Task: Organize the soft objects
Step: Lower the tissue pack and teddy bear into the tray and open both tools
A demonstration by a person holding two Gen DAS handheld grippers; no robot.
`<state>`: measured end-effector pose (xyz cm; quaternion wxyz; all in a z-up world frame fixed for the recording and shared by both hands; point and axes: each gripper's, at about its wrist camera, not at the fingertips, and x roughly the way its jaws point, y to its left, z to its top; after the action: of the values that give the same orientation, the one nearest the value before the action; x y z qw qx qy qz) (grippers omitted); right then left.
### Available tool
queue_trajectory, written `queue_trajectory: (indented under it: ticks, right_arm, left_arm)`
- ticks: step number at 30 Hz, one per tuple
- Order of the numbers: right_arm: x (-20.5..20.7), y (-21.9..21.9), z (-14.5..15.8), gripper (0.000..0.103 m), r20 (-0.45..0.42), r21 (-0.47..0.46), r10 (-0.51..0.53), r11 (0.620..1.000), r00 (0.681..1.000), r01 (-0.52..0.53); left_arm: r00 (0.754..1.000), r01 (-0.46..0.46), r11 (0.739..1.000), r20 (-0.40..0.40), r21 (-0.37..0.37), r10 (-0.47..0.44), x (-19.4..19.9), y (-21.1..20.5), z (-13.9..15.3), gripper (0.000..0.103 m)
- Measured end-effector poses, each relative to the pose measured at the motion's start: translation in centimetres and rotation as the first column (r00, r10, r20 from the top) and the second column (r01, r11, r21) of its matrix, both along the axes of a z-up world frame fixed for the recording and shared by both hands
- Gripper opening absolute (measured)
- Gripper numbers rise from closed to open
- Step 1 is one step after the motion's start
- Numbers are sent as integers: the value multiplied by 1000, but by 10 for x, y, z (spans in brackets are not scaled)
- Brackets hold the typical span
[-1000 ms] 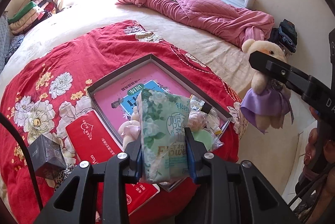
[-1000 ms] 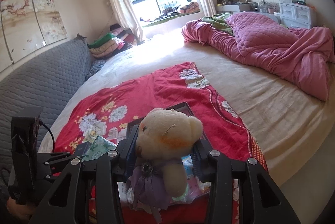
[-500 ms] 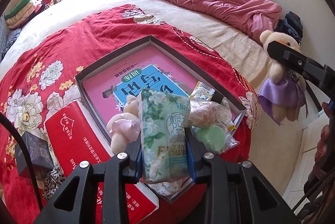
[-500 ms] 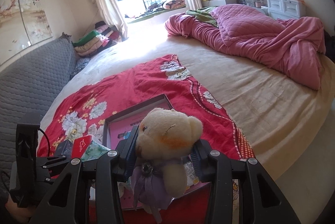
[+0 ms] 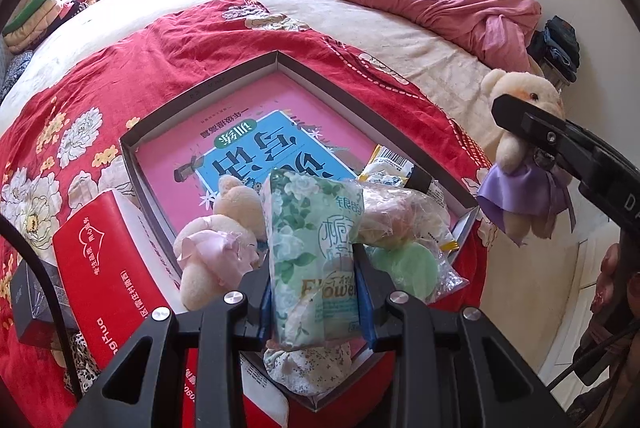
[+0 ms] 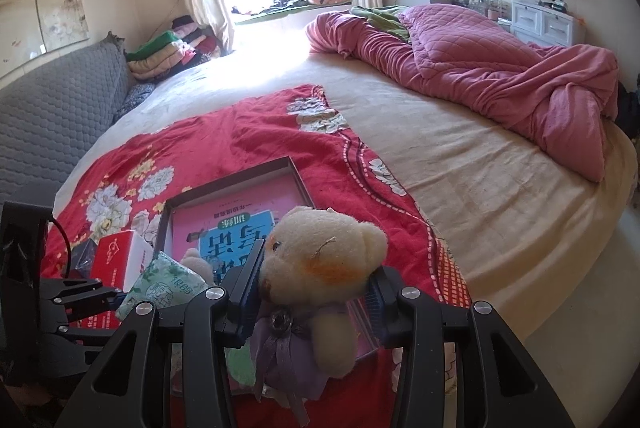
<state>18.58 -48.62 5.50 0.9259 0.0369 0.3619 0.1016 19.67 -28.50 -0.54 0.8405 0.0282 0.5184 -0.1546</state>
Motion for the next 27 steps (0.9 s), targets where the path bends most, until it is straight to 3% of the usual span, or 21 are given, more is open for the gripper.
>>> queue_trajectory:
  ticks: [18, 27]
  right_arm:
    - [25, 17, -40, 46, -90, -89, 62, 994, 994, -70]
    - [48, 33, -58, 46, -125, -31, 134, 990, 983, -139]
  left_arm:
    - [999, -9, 1000, -51, 2, 9, 14, 1, -22, 34]
    - [998, -15, 1000, -55, 10, 15, 14, 1, -25, 34]
